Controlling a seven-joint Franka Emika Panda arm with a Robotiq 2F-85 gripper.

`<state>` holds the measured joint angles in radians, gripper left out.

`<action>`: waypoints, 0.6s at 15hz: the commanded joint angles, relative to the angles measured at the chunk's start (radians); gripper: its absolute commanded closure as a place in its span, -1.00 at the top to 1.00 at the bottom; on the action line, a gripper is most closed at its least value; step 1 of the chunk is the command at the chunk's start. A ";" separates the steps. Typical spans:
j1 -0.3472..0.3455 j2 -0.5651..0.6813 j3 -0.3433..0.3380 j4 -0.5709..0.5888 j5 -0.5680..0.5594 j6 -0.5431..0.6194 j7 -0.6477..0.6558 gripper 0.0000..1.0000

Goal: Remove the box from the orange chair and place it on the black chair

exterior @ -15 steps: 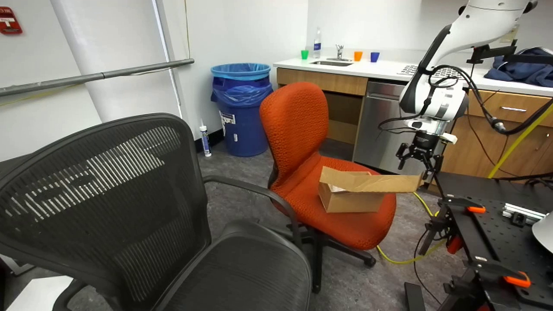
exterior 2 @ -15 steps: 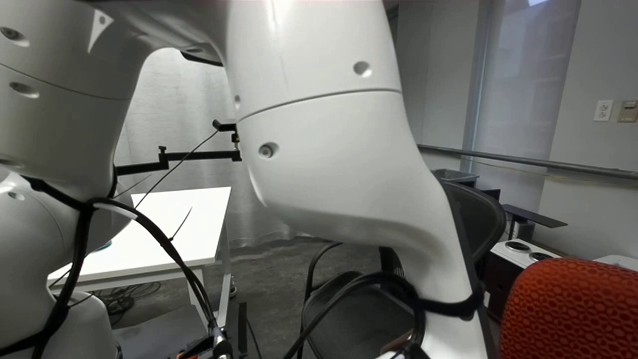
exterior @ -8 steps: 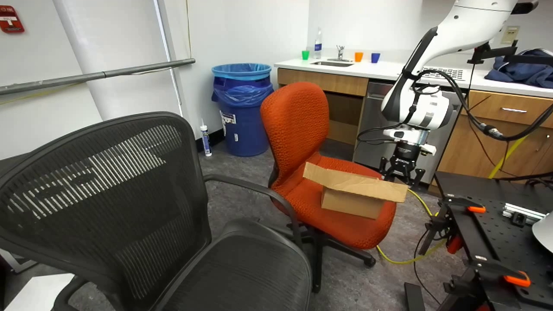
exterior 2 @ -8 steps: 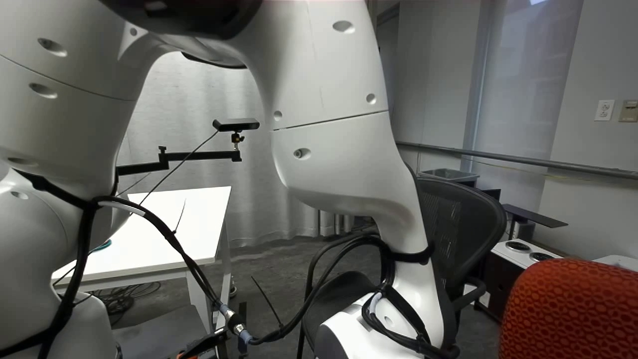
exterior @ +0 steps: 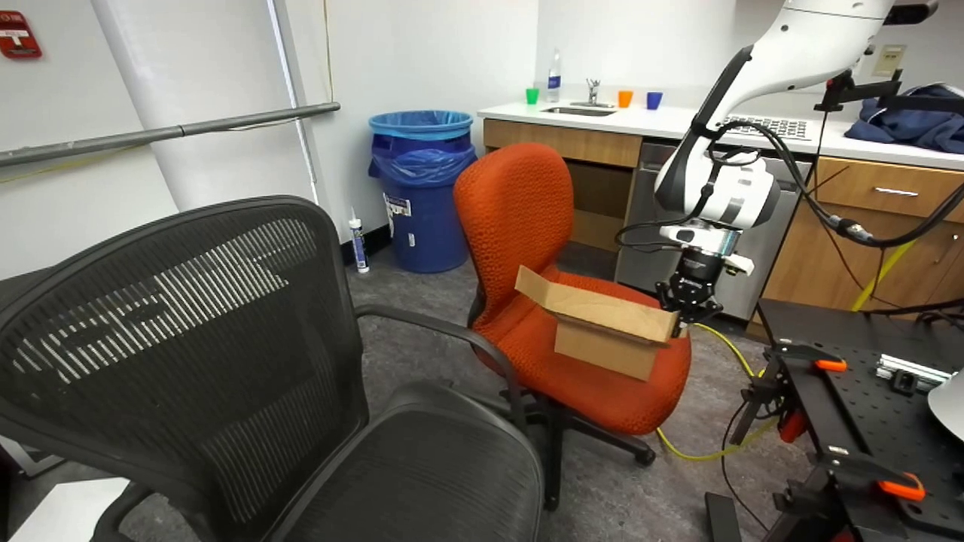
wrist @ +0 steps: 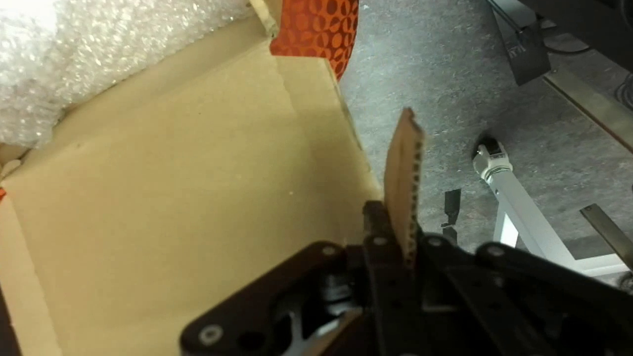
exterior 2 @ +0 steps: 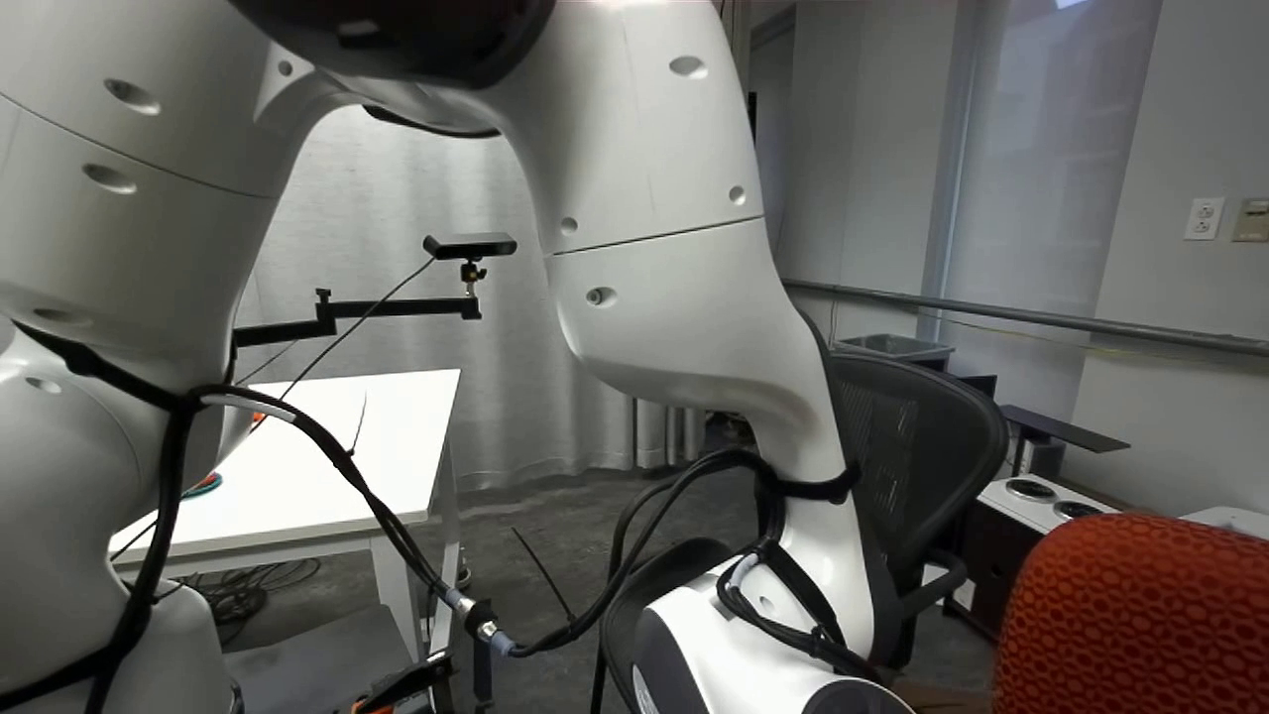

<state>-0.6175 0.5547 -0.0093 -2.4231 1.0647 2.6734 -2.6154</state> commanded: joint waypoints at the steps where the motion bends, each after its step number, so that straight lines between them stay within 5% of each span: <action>1: 0.089 -0.045 -0.032 -0.009 0.079 0.048 0.051 -1.00; 9: 0.207 -0.142 -0.053 0.107 0.039 0.161 0.340 -0.98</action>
<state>-0.4547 0.4541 -0.0488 -2.3495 1.1233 2.7974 -2.3828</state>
